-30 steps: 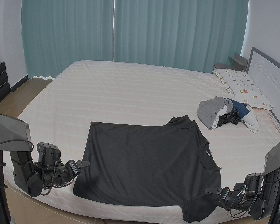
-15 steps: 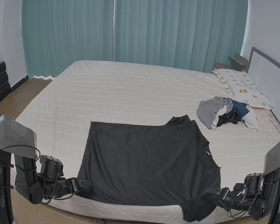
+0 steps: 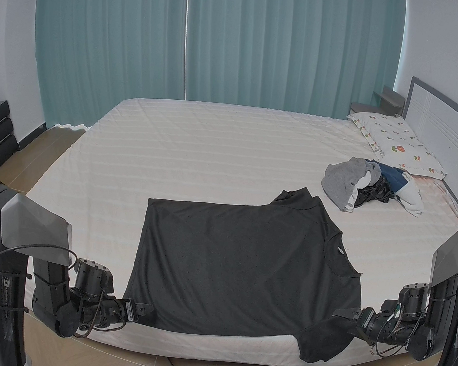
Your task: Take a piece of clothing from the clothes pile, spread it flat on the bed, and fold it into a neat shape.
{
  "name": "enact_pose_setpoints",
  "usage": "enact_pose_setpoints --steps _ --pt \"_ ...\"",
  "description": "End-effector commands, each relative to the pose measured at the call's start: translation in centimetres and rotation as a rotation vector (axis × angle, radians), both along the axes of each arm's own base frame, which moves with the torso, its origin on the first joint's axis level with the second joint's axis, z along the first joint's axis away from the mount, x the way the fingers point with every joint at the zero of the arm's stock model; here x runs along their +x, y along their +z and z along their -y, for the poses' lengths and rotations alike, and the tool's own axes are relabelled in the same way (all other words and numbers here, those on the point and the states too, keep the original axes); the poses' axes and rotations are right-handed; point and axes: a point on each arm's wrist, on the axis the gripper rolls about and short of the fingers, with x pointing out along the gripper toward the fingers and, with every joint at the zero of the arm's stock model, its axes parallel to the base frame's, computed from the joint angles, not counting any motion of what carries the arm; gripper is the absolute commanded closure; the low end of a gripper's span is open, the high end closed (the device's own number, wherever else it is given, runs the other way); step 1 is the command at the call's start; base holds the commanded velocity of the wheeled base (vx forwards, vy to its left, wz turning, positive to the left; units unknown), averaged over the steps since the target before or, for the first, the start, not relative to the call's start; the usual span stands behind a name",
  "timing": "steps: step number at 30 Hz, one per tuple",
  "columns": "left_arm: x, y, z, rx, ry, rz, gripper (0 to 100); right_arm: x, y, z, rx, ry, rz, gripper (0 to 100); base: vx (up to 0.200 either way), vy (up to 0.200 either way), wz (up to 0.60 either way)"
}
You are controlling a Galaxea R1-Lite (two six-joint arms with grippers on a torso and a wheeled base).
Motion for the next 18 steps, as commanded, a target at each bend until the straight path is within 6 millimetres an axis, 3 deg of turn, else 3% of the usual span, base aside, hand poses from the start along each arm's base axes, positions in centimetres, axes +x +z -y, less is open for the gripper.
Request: enact_pose_setpoints --steps 1,15,16,18 --pt "0.14 -0.53 0.05 0.008 -0.005 -0.01 0 0.06 -0.03 -0.01 0.0 0.0 0.006 0 0.0 0.0 0.0" --pt "-0.07 -0.97 0.76 0.044 -0.07 -0.009 0 0.02 -0.06 -0.01 -0.009 0.009 0.009 0 0.0 0.0 0.0" --pt "-0.07 -0.97 0.76 0.044 -0.07 -0.009 100 0.02 -0.06 -0.01 -0.008 0.008 0.009 0 0.0 0.0 0.0" --pt "-0.12 -0.98 0.79 0.044 -0.072 -0.011 100 0.02 -0.06 -0.01 -0.009 0.009 0.009 0 0.0 0.0 0.0"
